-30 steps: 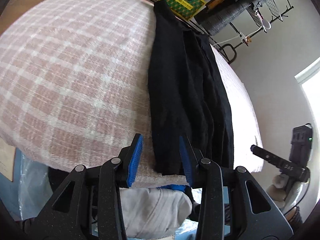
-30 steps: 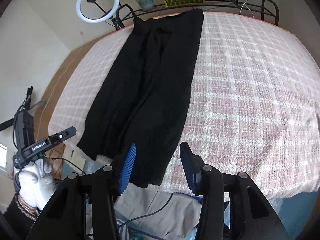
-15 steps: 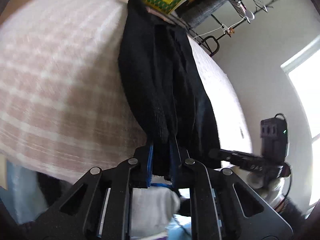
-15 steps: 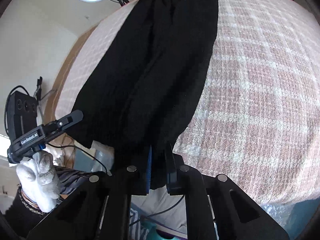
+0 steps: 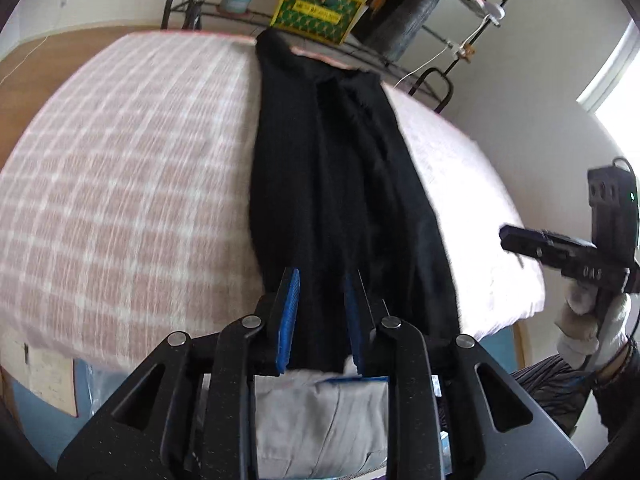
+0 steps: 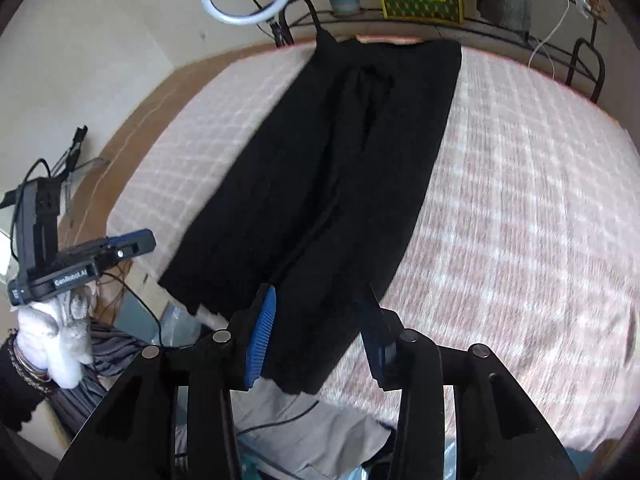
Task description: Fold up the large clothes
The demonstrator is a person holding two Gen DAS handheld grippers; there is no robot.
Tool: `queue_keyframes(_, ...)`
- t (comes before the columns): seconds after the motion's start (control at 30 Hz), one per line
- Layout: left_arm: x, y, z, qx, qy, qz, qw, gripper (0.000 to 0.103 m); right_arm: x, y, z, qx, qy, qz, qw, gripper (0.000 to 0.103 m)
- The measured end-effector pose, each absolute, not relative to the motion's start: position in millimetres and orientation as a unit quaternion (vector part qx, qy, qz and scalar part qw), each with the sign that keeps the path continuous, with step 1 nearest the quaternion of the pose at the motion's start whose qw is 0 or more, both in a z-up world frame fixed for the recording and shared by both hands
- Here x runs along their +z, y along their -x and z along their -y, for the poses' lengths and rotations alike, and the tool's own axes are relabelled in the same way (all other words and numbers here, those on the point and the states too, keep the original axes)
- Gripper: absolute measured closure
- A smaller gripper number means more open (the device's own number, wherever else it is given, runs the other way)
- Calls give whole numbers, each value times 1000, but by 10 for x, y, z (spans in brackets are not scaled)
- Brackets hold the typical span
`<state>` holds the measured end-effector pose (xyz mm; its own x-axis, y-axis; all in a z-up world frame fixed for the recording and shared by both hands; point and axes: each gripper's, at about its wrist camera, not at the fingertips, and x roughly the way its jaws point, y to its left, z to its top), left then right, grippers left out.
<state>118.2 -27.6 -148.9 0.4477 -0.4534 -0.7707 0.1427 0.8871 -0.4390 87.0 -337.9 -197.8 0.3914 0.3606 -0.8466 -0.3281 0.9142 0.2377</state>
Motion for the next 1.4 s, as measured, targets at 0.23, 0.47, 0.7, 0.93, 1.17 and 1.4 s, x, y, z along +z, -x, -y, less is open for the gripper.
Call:
queue_keyframes(0.23,-1186,-1905,435,-224,146,-488,831,82,-1469,-1502,3351,228,-46,-432,871,63)
queue_keyframes(0.47,-1084,-2682,307,-223,100,-461,853,81,-1302,-2195,3139,250,-16,-420,872,63)
queue_keyframes(0.7,-1500,-3412,174,-232,90,-461,852,81,-1509,-3242,2868,270,-27,-429,862,61)
queue_keyframes(0.93,-1878,-4033,128,-237,67,-454,856,81,-2235,-4267,2606,264,-35,-473,840,59)
queue_keyframes(1.17,-2200,-4511,73,-238,54,-450,859,81,-2863,-4721,2493,256,-42,-512,819,59)
queue_keyframes(1.4,-2349,-4988,-26,-213,65,-443,868,81,-2907,-4707,2607,256,-77,-507,819,95)
